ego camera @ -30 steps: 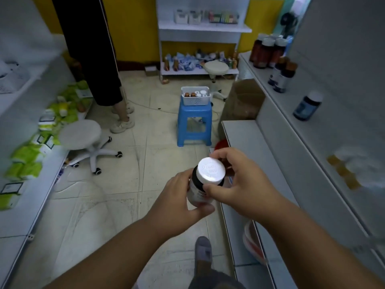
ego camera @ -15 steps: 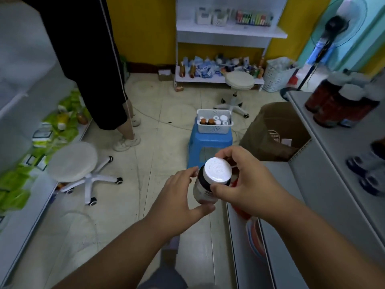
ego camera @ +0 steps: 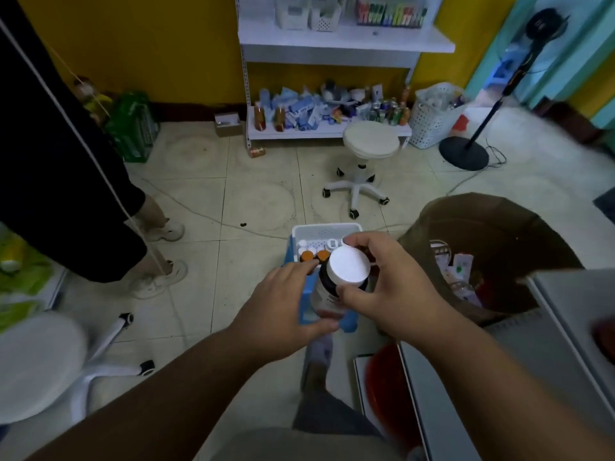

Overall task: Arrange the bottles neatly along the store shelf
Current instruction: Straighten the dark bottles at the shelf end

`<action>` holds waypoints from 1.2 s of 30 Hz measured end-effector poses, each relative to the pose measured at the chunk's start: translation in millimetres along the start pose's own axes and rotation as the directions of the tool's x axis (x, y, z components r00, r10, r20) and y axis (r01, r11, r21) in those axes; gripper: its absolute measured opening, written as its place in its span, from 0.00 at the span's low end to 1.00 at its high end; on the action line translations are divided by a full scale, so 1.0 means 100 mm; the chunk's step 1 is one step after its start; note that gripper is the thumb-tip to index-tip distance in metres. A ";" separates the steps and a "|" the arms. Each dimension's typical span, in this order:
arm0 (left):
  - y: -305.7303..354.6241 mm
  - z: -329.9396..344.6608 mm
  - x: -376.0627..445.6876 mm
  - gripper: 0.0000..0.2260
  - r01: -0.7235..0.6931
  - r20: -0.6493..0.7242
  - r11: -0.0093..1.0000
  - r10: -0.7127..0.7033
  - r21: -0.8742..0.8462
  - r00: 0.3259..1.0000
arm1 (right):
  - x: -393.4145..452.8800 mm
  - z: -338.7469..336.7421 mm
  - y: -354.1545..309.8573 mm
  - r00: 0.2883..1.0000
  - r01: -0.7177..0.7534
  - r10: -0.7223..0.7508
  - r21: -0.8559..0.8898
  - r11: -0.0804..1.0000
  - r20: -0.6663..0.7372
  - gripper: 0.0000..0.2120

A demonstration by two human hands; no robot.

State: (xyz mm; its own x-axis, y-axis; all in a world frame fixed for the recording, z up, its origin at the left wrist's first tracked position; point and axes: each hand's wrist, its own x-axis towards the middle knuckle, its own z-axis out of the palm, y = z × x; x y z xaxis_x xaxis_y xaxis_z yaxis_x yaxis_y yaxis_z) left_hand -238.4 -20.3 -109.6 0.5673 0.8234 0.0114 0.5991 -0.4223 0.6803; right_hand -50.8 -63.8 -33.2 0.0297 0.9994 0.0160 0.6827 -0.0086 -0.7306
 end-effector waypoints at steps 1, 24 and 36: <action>-0.12 0.05 0.27 0.41 0.005 -0.002 1.000 -0.005 0.015 1.000 | 0.28 0.01 0.17 1.000 -0.004 0.004 -0.006 1.000 0.021 0.26; -2.19 1.69 2.54 0.24 0.203 0.396 0.959 -0.268 0.198 0.879 | 2.98 1.74 2.83 0.931 -0.306 0.347 -0.277 0.911 0.112 0.25; -2.45 1.78 2.53 0.22 0.137 0.405 0.979 -0.188 0.151 0.895 | 3.31 2.22 3.26 0.896 -0.269 0.386 -0.421 0.866 0.220 0.27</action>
State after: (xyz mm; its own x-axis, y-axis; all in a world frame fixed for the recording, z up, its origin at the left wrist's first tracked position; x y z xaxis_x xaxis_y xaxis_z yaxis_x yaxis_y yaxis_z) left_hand -141.2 224.7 -403.9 0.6236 0.6627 -0.4147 0.7500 -0.3575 0.5566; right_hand 18.9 271.0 -417.7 0.1292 0.8992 -0.4180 0.8907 -0.2905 -0.3496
